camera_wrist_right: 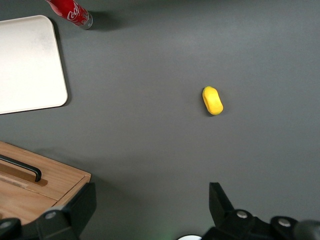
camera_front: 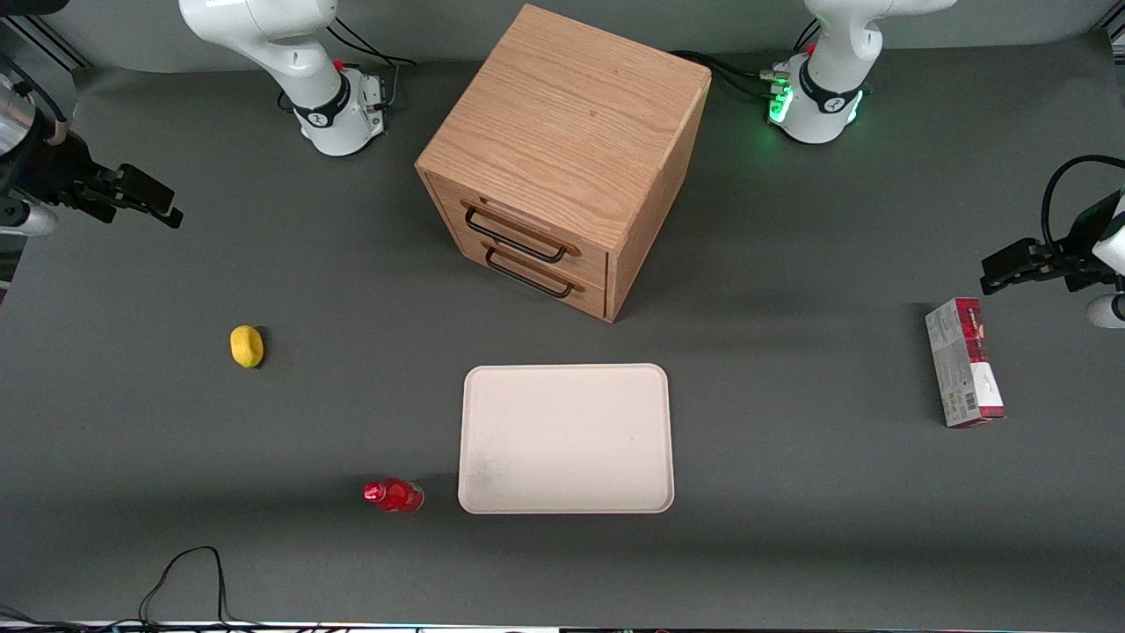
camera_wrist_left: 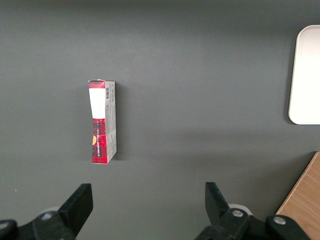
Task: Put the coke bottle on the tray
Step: 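Move the right gripper down toward the red Coca-Cola bottle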
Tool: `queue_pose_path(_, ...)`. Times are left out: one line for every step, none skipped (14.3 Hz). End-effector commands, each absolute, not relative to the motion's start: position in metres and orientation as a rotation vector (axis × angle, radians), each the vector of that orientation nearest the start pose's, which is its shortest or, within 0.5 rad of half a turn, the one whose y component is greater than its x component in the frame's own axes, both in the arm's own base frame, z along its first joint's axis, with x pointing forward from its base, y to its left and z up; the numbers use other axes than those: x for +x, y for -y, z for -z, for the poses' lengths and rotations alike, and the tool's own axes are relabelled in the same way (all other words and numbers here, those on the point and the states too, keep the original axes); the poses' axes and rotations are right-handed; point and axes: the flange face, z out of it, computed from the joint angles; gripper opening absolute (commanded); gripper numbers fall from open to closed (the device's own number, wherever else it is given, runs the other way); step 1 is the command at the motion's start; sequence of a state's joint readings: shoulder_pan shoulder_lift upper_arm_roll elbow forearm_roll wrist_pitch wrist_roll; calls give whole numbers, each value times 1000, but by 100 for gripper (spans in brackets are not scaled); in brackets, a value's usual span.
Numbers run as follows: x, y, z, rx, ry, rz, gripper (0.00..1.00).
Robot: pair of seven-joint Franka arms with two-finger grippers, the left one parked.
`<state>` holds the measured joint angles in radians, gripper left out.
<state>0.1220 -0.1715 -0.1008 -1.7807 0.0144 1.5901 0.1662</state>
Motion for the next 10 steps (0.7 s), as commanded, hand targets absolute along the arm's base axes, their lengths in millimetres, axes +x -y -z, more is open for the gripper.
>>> queue_pose_path(506,-7,-623,-3086,-205,-54,100)
queue_pose_path(506,-9,-622,-3088,-207,-57,100)
queue_pose_path(507,-11,-622,-3092,-208,-57,100)
queue_pose_path(513,-18,-615,-3100,-188,-56,100)
queue_pose_path(524,-29,-606,-3108,-166,-65,100)
queue_pose_path(535,-40,-601,-3113,-141,-48,100)
queue_pose_path(549,-45,-600,-3110,-137,-18,100)
queue_pose_path(568,-49,-599,-3100,-137,12,100)
queue_pose_path(592,-55,-596,-3098,-134,28,100)
queue_pose_path(613,-66,-594,-3093,-136,50,100)
